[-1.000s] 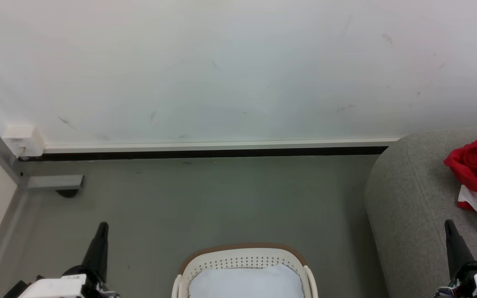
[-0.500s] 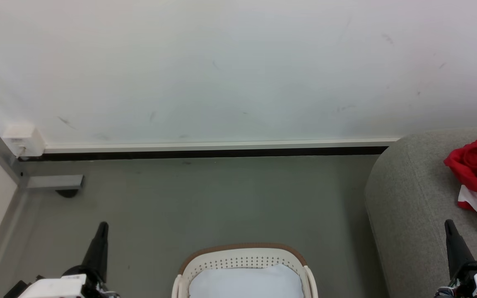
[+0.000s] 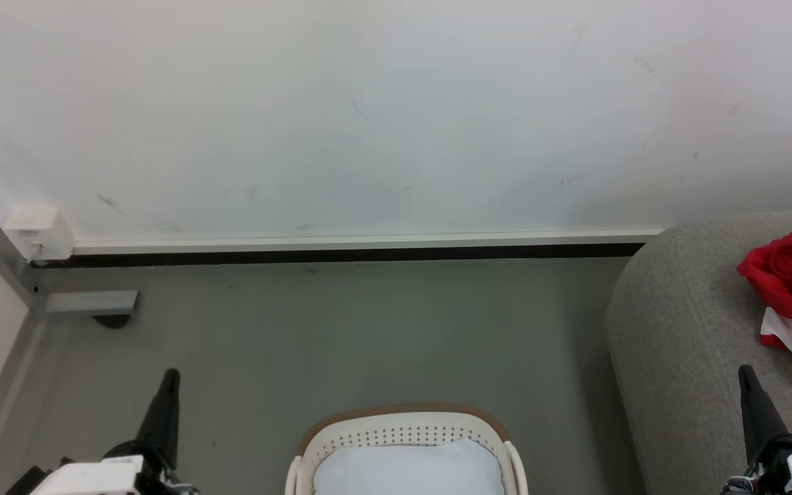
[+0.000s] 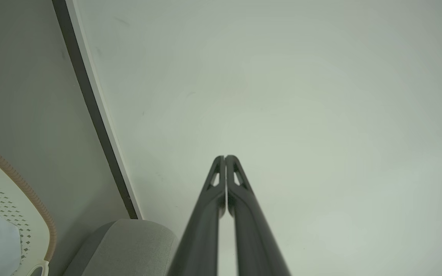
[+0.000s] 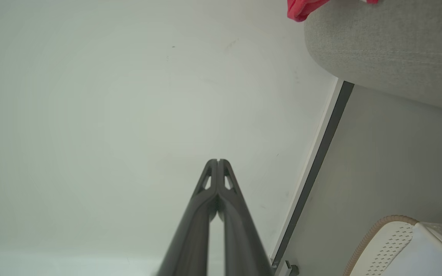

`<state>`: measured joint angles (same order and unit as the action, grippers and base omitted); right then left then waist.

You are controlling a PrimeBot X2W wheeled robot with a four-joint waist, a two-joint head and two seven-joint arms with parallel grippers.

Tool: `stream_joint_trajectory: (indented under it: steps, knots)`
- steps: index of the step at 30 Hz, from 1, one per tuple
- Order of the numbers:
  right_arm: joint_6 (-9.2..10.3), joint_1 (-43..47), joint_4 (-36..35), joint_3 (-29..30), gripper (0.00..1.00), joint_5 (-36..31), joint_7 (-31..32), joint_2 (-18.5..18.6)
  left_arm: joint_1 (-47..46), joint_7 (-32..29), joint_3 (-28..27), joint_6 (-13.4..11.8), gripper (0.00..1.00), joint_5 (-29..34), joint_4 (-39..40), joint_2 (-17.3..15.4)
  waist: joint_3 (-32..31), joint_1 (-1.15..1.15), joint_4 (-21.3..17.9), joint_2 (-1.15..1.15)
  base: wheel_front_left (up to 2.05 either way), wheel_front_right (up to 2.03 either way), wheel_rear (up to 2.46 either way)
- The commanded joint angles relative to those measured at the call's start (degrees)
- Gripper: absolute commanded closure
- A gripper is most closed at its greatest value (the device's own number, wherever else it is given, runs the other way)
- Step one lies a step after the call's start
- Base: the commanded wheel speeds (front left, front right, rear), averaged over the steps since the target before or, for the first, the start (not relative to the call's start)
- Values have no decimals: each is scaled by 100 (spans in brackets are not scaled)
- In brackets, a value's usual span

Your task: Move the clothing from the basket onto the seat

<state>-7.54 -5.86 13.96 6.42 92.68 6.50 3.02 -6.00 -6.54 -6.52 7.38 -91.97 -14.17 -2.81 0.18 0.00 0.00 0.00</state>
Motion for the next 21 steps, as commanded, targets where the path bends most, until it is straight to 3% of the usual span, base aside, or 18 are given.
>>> stream_joint_trajectory:
  steps: [1,21]
  knots:
    - [10,-69,13,27,100,-45,18,-12,-52,-19,-8,23,100,-82,21,-13,0,0,0,0,0,0,0]
    - [10,-70,13,29,100,-49,22,-12,-52,-19,-8,23,100,-82,22,-13,0,0,0,0,0,0,0]
